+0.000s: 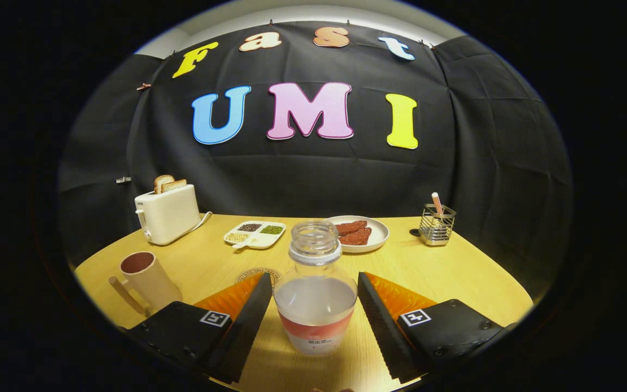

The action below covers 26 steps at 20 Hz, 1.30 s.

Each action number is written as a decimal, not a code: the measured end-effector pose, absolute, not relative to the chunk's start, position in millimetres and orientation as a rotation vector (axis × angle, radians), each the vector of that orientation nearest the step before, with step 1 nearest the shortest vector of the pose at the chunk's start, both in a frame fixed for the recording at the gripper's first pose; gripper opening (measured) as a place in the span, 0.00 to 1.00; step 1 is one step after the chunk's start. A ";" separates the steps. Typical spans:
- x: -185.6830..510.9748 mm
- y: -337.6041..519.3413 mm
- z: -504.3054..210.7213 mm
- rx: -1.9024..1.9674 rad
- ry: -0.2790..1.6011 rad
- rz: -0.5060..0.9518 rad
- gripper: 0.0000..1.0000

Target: Take the bottle from table, then pour the juice into the cup, finally place the bottle on the coaster

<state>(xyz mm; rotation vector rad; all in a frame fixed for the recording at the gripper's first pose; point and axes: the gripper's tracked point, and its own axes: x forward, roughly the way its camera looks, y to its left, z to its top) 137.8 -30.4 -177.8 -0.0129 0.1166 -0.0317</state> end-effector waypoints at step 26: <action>150.2 -3.1 -151.2 -0.337 0.124 0.071 0.76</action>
